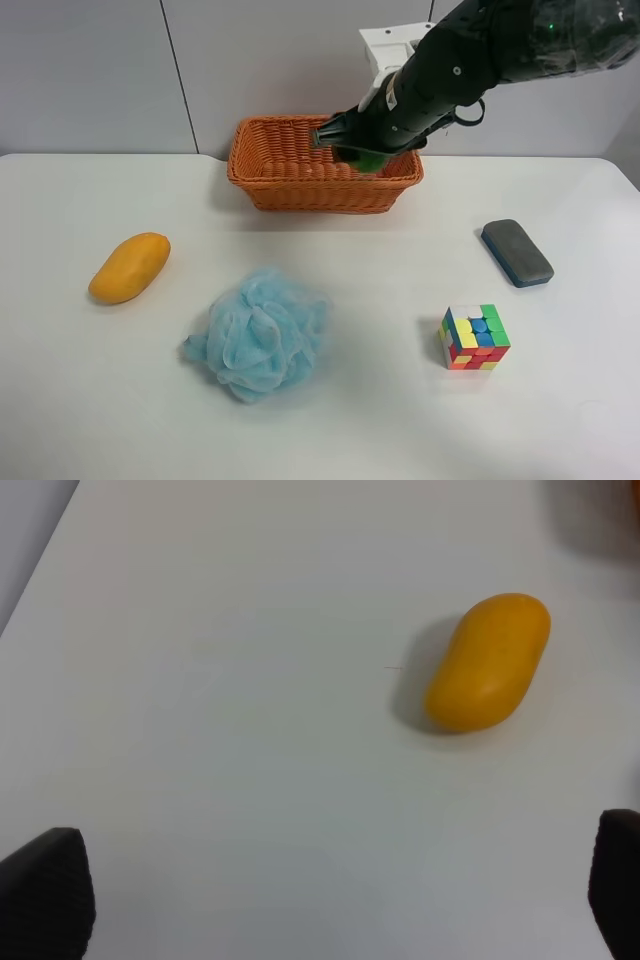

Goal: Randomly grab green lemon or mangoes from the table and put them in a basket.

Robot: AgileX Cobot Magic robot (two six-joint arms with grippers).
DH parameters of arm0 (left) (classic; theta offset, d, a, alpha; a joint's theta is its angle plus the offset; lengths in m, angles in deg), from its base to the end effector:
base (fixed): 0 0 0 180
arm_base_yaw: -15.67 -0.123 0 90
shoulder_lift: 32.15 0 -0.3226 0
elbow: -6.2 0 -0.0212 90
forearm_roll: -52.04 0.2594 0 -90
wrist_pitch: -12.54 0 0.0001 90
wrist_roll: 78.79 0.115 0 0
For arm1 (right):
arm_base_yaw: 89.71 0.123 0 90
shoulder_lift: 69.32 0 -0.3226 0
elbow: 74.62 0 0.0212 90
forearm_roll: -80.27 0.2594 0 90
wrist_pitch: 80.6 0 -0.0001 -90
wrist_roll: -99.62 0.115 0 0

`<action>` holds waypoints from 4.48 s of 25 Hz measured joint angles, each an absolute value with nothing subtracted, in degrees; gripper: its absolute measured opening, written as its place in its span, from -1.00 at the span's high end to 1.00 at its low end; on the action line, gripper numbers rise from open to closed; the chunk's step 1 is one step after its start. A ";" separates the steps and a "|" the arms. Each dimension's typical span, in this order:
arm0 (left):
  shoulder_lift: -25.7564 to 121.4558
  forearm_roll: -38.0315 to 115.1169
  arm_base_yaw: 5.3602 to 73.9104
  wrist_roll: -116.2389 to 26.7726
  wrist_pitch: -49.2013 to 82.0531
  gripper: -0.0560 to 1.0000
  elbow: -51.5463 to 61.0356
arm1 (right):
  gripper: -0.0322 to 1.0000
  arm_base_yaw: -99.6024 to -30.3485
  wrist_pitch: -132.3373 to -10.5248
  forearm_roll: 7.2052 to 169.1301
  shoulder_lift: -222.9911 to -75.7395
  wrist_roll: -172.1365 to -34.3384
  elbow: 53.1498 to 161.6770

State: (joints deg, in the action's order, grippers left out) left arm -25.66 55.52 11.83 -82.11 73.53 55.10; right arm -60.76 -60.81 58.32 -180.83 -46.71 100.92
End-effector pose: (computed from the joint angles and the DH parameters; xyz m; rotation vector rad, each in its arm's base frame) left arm -0.0166 0.0050 0.2732 -0.1303 2.0264 0.0782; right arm 0.3940 0.2013 0.2487 -0.2656 2.3332 0.2129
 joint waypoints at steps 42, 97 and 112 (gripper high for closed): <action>-25.66 55.57 11.83 -82.11 73.53 -0.99 55.10 | -0.97 -71.23 -82.67 53.74 -196.92 -39.51 106.08; -25.66 55.58 11.83 -82.11 73.53 -0.99 55.10 | -0.98 -80.20 -10.80 59.50 -117.04 -85.52 100.07; -25.66 55.58 11.83 -82.11 73.53 -0.99 55.10 | -0.98 -80.20 -14.09 63.15 -97.51 -77.47 73.75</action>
